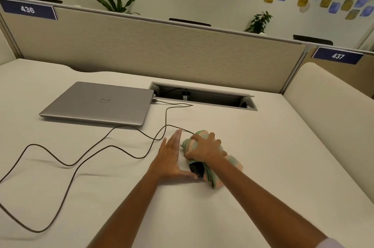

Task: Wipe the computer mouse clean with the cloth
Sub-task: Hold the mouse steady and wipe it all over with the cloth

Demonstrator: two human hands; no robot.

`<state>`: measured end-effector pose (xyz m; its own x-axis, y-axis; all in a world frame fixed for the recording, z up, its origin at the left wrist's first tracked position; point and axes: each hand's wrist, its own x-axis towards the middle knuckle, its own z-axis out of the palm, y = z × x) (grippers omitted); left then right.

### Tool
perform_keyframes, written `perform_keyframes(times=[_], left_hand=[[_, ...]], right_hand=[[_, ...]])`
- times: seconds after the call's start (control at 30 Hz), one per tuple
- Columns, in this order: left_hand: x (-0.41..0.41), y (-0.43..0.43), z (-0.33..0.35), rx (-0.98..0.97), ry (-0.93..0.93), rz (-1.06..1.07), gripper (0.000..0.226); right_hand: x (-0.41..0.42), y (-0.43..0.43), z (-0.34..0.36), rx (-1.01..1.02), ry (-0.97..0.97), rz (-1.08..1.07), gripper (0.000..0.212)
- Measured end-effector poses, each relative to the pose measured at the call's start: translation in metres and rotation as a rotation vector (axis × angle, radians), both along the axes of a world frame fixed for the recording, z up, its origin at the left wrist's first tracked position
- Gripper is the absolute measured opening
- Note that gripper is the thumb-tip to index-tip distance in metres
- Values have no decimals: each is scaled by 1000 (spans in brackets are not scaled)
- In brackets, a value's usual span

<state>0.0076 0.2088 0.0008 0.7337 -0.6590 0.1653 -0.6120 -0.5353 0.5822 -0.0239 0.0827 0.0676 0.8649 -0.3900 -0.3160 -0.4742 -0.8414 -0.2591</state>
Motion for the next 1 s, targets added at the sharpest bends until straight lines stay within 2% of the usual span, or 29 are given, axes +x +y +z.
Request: perform_keyframes(times=[0.23, 0.53, 0.7, 0.9, 1.0], left_hand=[[-1, 0, -1, -13, 16, 16, 140], [2, -1, -4, -5, -16, -44, 129], [-1, 0, 0, 0, 6, -173, 119], [-1, 1, 0, 36, 7, -180, 121], [-1, 0, -1, 38, 11, -180, 122]], right_hand=[[-24, 7, -8, -27, -112, 62, 67], [-50, 0, -12, 95, -256, 104, 64], [-60, -4, -14, 151, -279, 148, 66], [-69, -20, -8, 275, -309, 206, 60], [-76, -30, -9, 265, -271, 300, 62]])
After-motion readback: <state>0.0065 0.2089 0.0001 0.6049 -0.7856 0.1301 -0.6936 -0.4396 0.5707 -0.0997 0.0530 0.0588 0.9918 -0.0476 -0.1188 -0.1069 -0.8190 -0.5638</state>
